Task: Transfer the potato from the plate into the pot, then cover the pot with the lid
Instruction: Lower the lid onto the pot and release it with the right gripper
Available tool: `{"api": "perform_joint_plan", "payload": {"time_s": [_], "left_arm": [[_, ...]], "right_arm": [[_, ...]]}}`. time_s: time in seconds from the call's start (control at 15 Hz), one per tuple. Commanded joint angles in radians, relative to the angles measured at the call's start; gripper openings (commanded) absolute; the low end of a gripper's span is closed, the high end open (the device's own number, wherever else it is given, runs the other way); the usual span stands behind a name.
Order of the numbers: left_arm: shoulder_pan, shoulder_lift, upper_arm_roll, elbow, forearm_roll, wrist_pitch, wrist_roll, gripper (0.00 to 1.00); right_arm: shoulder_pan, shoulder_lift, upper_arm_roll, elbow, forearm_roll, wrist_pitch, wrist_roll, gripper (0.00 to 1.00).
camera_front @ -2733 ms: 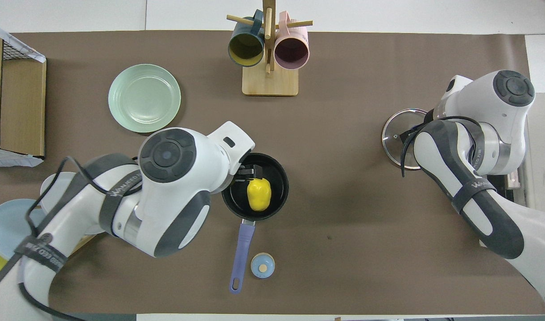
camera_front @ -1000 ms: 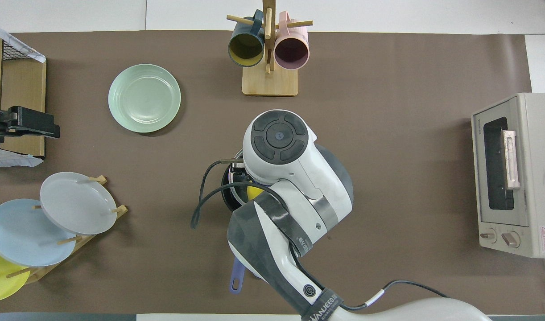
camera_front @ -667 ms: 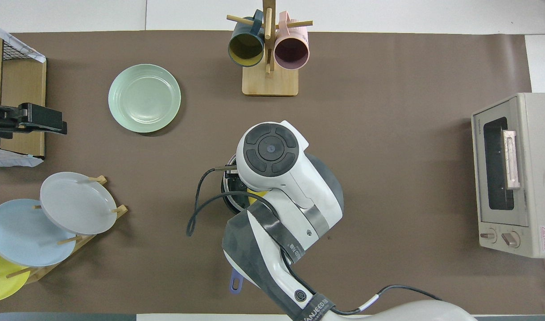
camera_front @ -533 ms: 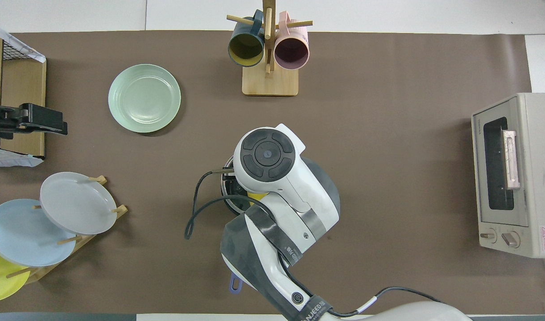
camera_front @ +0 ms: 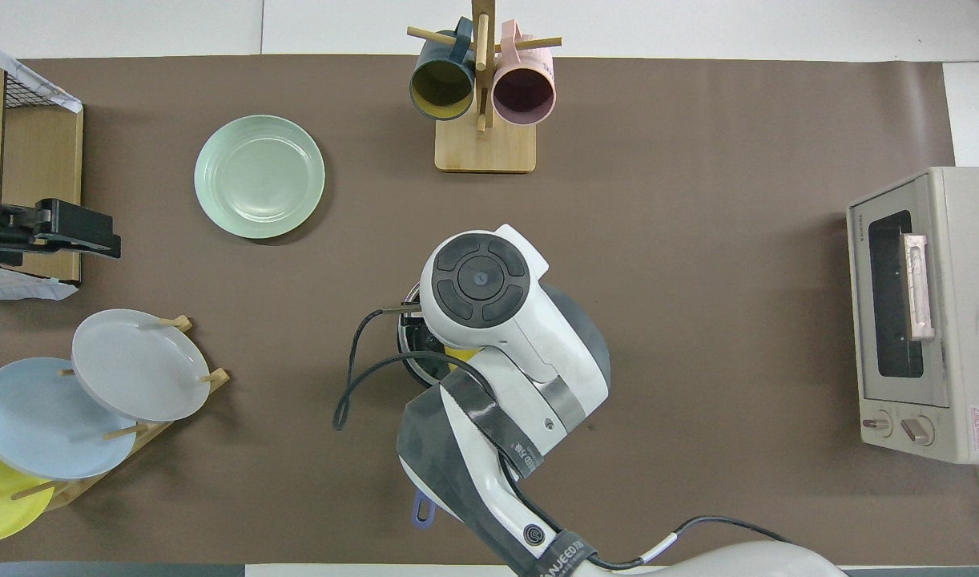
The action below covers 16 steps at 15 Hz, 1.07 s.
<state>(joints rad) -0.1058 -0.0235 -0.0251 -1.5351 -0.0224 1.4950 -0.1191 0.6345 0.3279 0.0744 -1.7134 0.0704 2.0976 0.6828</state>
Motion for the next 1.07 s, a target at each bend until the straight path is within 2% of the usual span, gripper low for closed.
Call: {"api": "perform_joint_plan", "payload": {"time_s": [0.0, 1.0], "left_arm": [[0.012, 0.0, -0.013, 0.013, -0.019, -0.009, 0.004, 1.0], [0.02, -0.003, -0.013, 0.006, 0.001, -0.005, 0.105, 1.0]], "right_arm": [[0.002, -0.012, -0.002, -0.023, 0.002, 0.022, 0.018, 0.59], [0.007, -0.01, -0.002, -0.034, 0.006, 0.047, 0.037, 0.59]]}}
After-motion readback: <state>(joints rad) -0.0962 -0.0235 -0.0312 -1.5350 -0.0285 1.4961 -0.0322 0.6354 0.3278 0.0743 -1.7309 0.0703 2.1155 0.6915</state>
